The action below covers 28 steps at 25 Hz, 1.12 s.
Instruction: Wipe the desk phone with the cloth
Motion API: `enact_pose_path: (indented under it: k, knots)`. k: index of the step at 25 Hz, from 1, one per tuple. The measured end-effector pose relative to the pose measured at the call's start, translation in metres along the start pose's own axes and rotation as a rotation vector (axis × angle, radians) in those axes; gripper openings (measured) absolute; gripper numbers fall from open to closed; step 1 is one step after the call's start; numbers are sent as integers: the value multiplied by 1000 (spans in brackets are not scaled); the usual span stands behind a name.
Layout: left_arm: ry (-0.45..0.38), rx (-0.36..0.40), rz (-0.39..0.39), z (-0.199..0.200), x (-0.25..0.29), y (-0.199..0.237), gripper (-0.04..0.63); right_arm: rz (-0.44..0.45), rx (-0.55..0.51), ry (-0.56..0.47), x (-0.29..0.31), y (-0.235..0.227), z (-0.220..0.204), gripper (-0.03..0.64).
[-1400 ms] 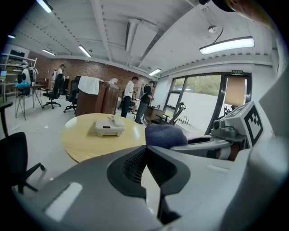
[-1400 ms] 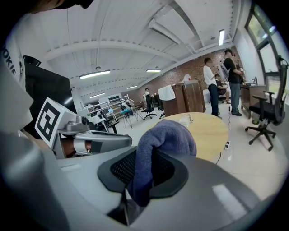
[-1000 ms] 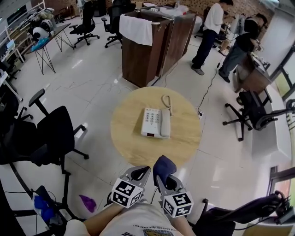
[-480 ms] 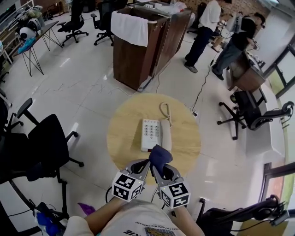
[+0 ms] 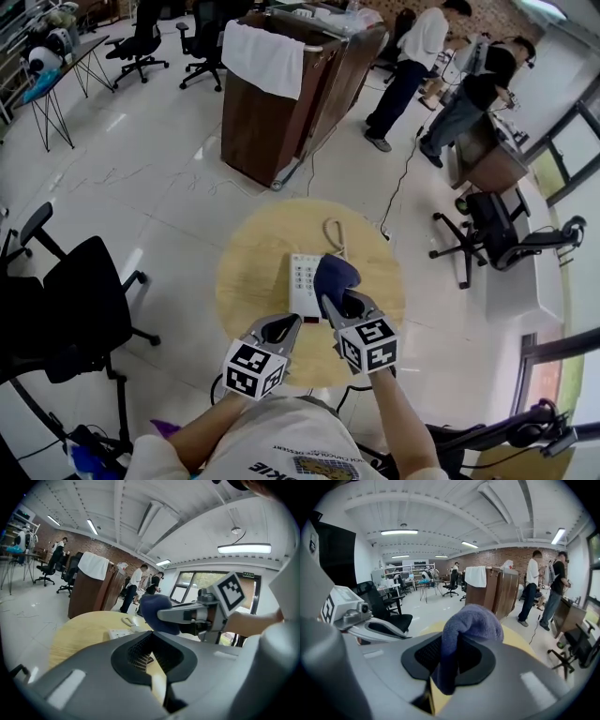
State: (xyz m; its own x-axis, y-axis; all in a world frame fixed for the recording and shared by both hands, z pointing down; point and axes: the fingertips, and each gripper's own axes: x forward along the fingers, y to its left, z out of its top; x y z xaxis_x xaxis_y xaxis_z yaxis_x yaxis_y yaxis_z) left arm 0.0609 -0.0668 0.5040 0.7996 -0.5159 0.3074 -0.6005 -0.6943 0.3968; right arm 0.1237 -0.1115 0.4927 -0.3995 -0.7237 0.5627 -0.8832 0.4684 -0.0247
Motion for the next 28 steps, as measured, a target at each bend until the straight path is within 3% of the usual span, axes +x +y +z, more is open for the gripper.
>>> enact_pose_path:
  k: [12, 19, 24, 28]
  knots:
    - [-19, -30, -23, 9, 4, 29, -9, 93, -238, 299, 117, -27, 5, 67]
    - [-68, -47, 10, 21, -5, 51, -9, 34, -347, 475, 161, -66, -20, 67]
    - [-78, -52, 16, 22, -8, 55, -9, 21, -381, 536, 173, -76, -33, 67]
    - [-64, -48, 8, 19, 0, 54, -9, 52, -377, 521, 177, -68, -32, 67]
